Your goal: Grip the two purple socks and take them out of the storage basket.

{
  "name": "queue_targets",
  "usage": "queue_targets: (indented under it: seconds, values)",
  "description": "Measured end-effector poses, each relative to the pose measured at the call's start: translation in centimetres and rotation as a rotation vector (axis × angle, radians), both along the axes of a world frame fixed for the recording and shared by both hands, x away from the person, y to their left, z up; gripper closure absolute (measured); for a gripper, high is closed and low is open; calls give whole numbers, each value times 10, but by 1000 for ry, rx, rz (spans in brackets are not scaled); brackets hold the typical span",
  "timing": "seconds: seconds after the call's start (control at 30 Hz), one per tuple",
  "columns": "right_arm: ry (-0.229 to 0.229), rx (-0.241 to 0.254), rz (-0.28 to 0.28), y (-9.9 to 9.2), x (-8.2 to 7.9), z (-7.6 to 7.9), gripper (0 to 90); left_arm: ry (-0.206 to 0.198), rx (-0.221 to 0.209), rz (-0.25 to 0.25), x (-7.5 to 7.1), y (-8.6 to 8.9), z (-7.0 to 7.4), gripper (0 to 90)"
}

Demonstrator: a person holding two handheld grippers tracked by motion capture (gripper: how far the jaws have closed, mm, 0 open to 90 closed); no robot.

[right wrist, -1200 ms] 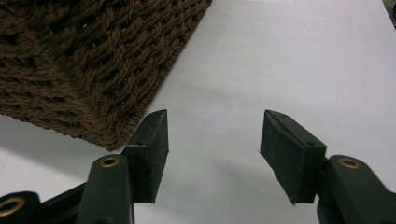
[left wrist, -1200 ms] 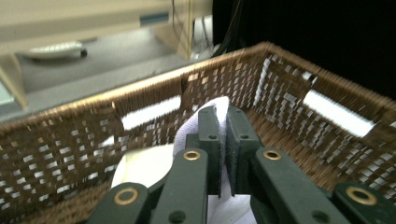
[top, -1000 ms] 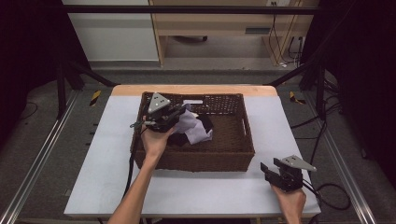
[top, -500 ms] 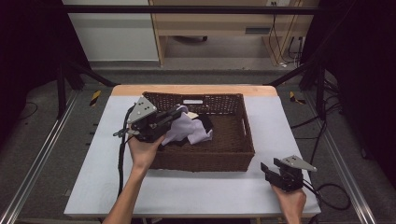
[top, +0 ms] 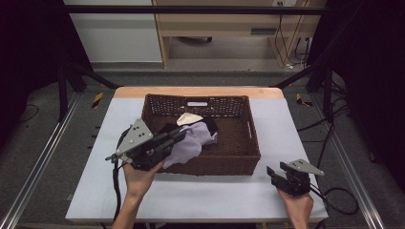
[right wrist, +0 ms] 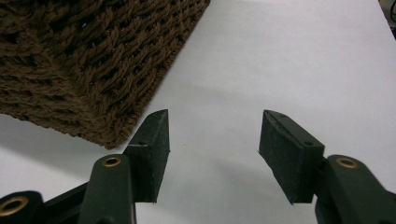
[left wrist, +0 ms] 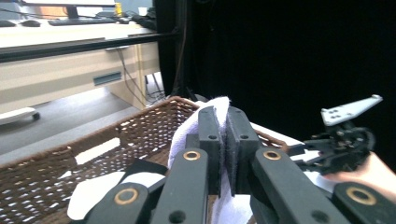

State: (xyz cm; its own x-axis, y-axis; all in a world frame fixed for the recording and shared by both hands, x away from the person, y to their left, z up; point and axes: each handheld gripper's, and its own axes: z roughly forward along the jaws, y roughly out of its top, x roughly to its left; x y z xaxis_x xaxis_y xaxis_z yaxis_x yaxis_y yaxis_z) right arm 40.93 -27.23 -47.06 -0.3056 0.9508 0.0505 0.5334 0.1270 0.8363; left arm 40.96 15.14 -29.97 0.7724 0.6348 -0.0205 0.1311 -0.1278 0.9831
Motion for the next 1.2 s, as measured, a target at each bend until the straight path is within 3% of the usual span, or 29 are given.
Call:
queue_targets:
  seconds: [0.23,0.43,0.63,0.73,1.2]
  values:
    - [5,4,0,0,0,0,430,-5,-6,-30,-20,3,-4,852]
    - [-1,-5,2,0,0,-1,430,17,5,-42,-31,6,-20,852]
    - [4,-5,3,1,0,-1,431,49,16,-60,-40,7,-39,852]
    - [1,-6,2,0,-1,-1,432,68,47,-60,-45,4,-53,851]
    - [7,-4,0,1,-1,-1,434,185,75,-40,-46,3,-106,852]
